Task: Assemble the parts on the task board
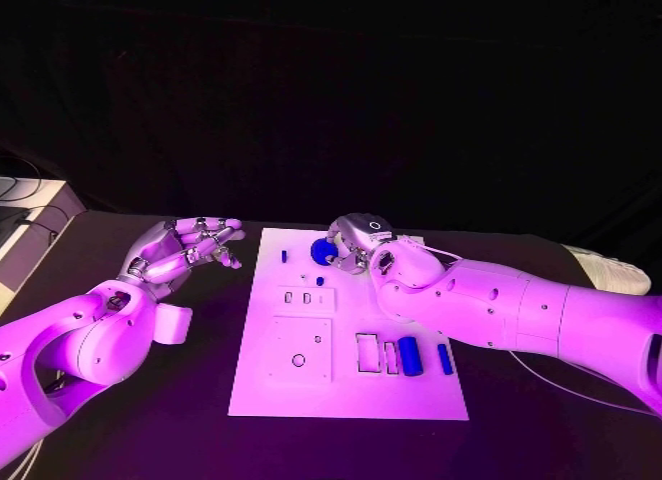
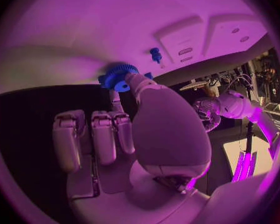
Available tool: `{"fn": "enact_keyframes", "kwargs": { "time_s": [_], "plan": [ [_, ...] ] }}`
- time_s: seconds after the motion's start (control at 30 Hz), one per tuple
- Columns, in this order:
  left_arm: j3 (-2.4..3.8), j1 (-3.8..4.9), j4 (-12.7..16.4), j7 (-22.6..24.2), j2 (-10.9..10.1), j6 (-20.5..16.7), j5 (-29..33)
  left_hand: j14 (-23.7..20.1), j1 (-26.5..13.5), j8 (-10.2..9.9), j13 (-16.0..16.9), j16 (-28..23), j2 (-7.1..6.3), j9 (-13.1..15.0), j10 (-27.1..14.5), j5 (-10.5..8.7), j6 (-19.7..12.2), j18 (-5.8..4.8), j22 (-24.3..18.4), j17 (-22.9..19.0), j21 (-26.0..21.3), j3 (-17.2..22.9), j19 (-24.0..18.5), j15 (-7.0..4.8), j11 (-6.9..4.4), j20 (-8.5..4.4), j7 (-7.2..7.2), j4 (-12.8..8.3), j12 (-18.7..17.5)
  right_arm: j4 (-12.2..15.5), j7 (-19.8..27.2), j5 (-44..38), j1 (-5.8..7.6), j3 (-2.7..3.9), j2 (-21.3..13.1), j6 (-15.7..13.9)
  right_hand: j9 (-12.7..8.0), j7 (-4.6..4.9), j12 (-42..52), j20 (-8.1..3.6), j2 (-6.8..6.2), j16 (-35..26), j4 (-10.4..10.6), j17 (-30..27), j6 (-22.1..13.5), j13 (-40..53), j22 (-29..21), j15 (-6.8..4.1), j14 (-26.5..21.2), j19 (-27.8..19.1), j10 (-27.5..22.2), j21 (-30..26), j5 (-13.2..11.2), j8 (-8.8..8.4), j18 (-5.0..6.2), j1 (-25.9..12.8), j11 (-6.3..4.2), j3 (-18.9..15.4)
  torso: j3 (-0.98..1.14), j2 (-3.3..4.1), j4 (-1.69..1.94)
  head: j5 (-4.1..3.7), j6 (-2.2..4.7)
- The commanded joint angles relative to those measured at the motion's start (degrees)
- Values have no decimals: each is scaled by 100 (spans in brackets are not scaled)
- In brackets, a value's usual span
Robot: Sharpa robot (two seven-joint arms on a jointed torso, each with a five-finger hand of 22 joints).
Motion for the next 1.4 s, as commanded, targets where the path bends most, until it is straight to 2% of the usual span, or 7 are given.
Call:
{"fn": "enact_keyframes", "kwargs": {
  "time_s": [0.03, 0.33, 0.6, 0.9, 1.03, 1.27, 1.4],
  "plan": [
    [5, 0, 12, 28, 18, 104, -33, -48, -13, -38, 0, 33, -21, 9, -57, -27, -47, 65, 16, 10, 38, -5, -43, 13, 6, 12, 8, -39, -21, -40, -12, -140, -23, -9, 35, 66, 51, -130, 12, -48, -16, 32, 0, 1305, 139, 1509, 1481, -42, 552, 587, 589, 33, -28, 1, -119, -33, -41, 27, 3, -3, -4, 4, -13],
    [5, 0, 6, 21, 19, 101, -37, -48, -13, -38, 0, 33, -21, 9, -57, -27, -47, 65, 16, 10, 38, -5, -43, 13, 6, 12, 8, -39, -21, -138, 30, -113, -26, -10, 108, 152, 36, -93, 12, -36, -97, 30, 14, 1299, 61, 1509, 1475, -19, 551, 585, 589, 28, -89, -63, -118, -121, -11, 52, 15, -8, -3, 20, -23],
    [5, 0, 8, 2, 17, 96, -50, -48, -13, -38, 0, 33, -21, 9, -57, -27, -47, 65, 16, 10, 38, -5, -43, 13, 6, 12, 8, -39, -21, -197, 67, -35, -27, -13, 122, 216, -43, 25, 12, 51, -264, 28, 134, 1292, -258, 1509, 1467, 83, 548, 580, 589, 20, -284, -319, -116, -381, 96, -119, 12, -5, -16, 28, -21],
    [5, 0, 0, -11, 9, 105, -81, -56, -37, -48, 1, 39, -32, 9, -74, -32, -60, 62, 30, 12, 58, -14, -64, 22, 16, 19, 19, -38, -21, -92, 222, 499, -26, -14, 32, 359, -62, 60, 12, 102, -249, 32, 298, 1312, -317, 1509, 1473, 125, 552, 583, 589, 24, -52, -434, -117, -578, 134, -423, 14, -7, -3, 32, -37],
    [5, 0, -7, -11, 4, 114, -85, -57, -41, -49, 1, 39, -34, 9, -76, -32, -61, 62, 30, 12, 59, -16, -65, 23, 17, 19, 20, -36, -21, -19, 351, 838, -26, -16, -13, 518, -55, 58, 12, 110, -125, 35, 322, 1327, -285, 1509, 1478, 129, 556, 585, 589, 29, 125, -462, -118, -842, 135, -587, 18, -2, -14, 36, -32],
    [5, 0, -14, -31, -1, 189, -95, -70, -73, -70, -1, 45, -49, 5, -112, -25, -92, 61, 41, 14, 75, -31, -94, 35, 30, 30, 38, -32, -25, -18, 497, 1216, -26, -26, -43, 762, -48, 53, 12, 108, 30, 39, 320, 1352, -254, 1509, 1499, 124, 561, 596, 589, 47, 189, -474, -124, -971, 131, -569, 15, -5, -12, 29, -41],
    [5, 0, -16, -42, 0, 204, -99, -73, -65, -74, -1, 46, -46, 5, -122, -20, -97, 62, 44, 14, 80, -27, -100, 36, 32, 32, 39, -39, -26, -57, 509, 1292, -25, -31, -47, 829, -41, 46, 12, 98, 278, 41, 302, 1359, -210, 1509, 1506, 114, 563, 600, 589, 53, 524, -495, -126, -1066, 122, -342, 13, -7, -7, 21, -38]
  ]
}}
